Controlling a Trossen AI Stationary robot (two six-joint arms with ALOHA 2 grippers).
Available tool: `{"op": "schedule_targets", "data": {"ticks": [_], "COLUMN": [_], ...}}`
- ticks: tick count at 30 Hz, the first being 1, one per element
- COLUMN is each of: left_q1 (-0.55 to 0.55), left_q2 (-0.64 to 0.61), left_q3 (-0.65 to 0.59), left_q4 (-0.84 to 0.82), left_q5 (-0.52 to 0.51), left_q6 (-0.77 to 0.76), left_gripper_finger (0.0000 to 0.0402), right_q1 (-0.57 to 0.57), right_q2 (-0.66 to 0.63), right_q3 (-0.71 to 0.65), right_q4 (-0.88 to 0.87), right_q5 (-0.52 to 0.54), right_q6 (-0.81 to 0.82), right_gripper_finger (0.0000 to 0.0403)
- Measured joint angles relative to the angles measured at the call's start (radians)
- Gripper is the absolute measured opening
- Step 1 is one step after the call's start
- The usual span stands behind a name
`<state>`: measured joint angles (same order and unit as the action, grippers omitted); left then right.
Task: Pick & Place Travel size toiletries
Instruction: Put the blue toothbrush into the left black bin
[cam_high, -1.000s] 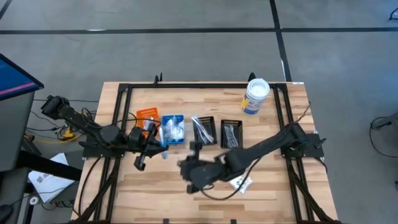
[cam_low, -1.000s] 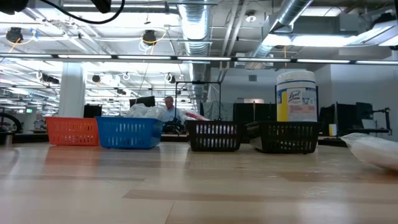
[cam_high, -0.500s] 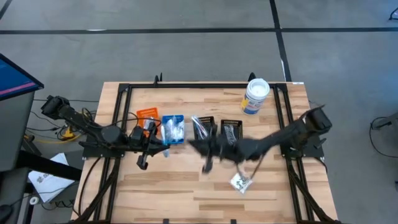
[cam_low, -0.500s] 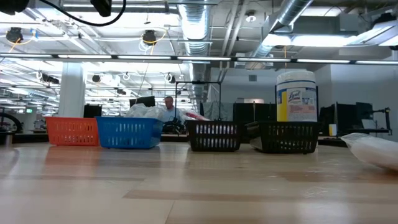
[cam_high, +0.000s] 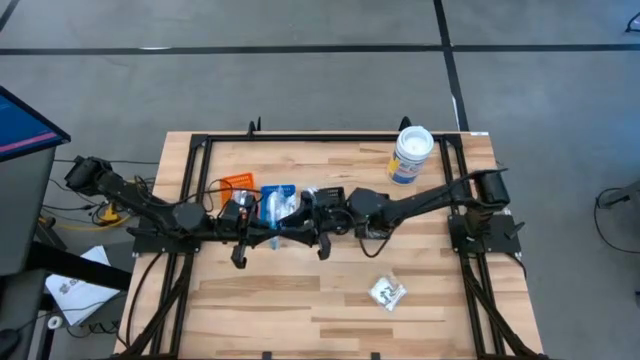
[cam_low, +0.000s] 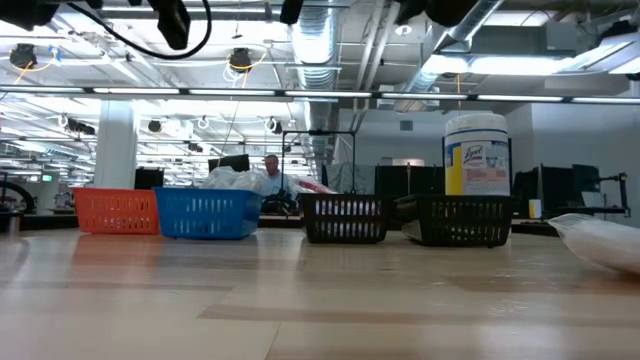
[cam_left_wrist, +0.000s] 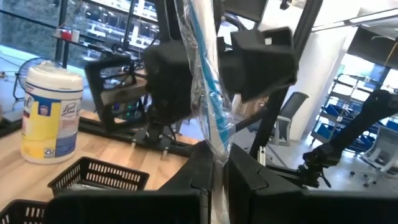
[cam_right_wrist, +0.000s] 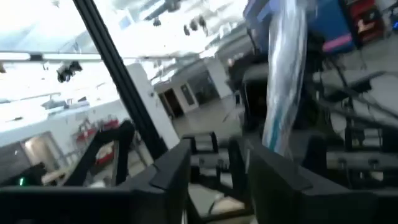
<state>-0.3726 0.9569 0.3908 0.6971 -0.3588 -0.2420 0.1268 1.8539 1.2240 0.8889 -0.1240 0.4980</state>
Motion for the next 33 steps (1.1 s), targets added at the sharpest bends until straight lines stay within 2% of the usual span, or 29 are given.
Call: {"op": "schedule_targets", "data": {"ticks": [7,11,17,23,29,33], "left_q1": [-0.042,-0.078,-0.099,-0.097,-0.078,-0.01], "left_q2": [-0.051,-0.096,-0.095,-0.076,-0.069,-0.069], "left_q3": [0.0,0.0,0.0,0.0,0.0,0.002], "left_q4": [-0.032,-0.029,-0.032,-0.042,-0.047,-0.04], "left_q5": [-0.018,-0.045,-0.08,-0.134,-0.166,-0.156], "left_q6": [0.005,0.026,0.028,0.052,0.051,0.051], "left_gripper_finger": [0.0008,0.0008,0.0008,0.0008,0.0008,0.0008], "right_q1": [-0.005,-0.005,-0.016,-0.059,-0.061,-0.049], "right_q2": [-0.001,-0.001,-0.001,0.0,-0.001,-0.001], "right_q3": [-0.002,-0.002,-0.001,-0.002,-0.001,0.005], "right_q4": [-0.032,-0.006,0.034,-0.048,-0.067,-0.067], "right_q5": [-0.073,-0.073,-0.041,0.026,0.029,0.028], "right_q6": [0.03,0.03,0.061,0.105,0.022,-0.004], "right_gripper_finger": [0.0217,0.0242,0.0245,0.0245,0.0244,0.0244]}}
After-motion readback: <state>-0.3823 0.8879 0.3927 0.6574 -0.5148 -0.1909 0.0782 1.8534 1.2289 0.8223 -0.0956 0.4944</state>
